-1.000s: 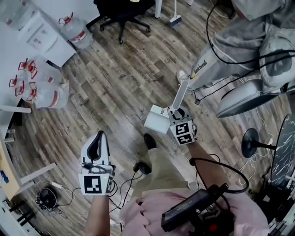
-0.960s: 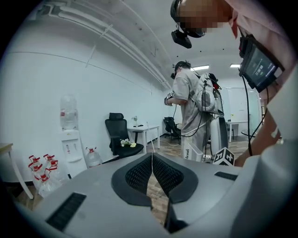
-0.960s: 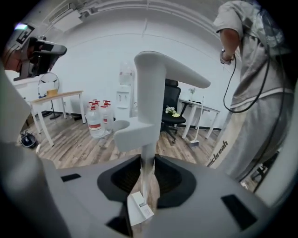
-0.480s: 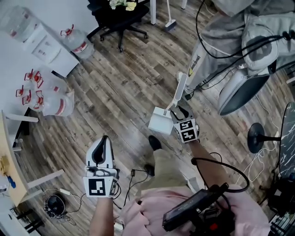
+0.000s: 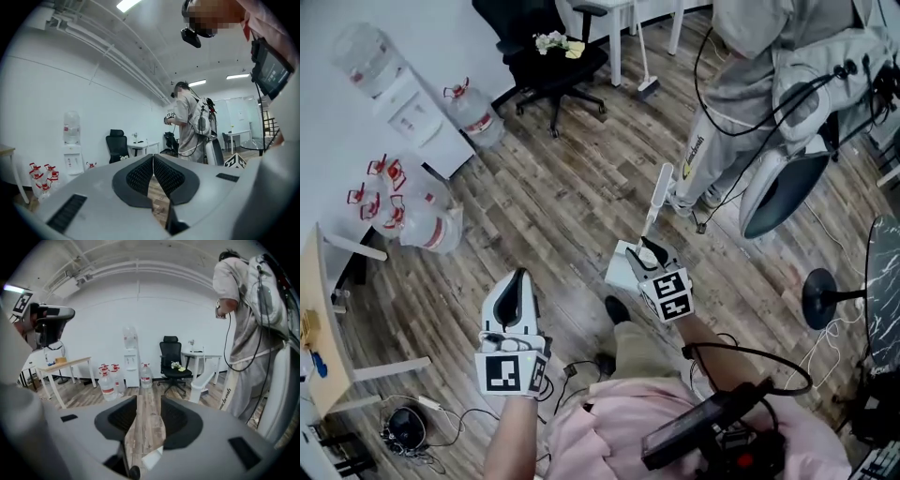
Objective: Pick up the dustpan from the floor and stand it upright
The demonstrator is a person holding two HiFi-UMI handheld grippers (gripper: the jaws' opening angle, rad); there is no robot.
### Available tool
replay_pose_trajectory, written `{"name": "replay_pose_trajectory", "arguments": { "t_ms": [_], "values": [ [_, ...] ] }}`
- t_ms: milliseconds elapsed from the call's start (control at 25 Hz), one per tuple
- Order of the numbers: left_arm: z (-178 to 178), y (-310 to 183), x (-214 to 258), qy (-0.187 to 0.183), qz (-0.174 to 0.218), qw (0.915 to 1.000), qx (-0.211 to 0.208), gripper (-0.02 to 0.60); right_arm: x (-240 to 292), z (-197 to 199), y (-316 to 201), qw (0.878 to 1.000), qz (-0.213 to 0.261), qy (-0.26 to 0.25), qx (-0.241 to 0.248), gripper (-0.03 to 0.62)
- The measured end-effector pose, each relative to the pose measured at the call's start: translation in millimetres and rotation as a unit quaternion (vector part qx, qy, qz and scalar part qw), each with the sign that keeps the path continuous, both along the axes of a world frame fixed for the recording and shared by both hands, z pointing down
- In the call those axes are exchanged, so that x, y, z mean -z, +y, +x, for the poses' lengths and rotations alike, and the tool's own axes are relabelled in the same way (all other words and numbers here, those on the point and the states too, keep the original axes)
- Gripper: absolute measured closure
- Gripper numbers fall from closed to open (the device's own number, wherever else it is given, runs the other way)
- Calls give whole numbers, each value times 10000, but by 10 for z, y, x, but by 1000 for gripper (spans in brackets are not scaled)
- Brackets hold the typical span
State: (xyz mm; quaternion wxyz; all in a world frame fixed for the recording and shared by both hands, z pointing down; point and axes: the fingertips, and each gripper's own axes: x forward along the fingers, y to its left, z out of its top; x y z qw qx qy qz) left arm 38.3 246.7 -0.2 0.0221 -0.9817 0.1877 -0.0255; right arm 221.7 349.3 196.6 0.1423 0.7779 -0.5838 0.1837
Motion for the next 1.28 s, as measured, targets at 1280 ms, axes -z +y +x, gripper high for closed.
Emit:
{"name": "replay_pose_trajectory", "arguments": {
  "t_ms": [1280],
  "values": [
    [-823, 360, 1648, 1241, 1072, 9828, 845, 567, 2951, -1717, -418, 9523, 2482, 1403, 1088, 594]
  ]
}}
